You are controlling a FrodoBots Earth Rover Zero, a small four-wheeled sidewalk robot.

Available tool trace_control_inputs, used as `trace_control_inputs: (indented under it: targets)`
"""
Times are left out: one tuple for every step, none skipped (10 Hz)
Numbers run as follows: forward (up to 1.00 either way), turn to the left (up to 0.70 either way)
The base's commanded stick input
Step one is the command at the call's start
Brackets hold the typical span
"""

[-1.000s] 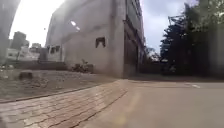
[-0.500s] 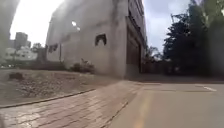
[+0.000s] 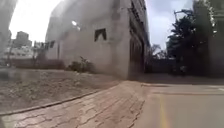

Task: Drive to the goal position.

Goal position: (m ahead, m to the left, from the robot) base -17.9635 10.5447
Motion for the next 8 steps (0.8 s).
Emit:
trace_control_inputs:
  targets:
    - [1.0,-0.34]
    - [1.0,-0.34]
    - [1.0,-0.18]
    - [1.0,0.06]
    - [1.0,0.06]
    - [1.0,0.06]
    - [1.0,0.06]
    - [1.0,0.06]
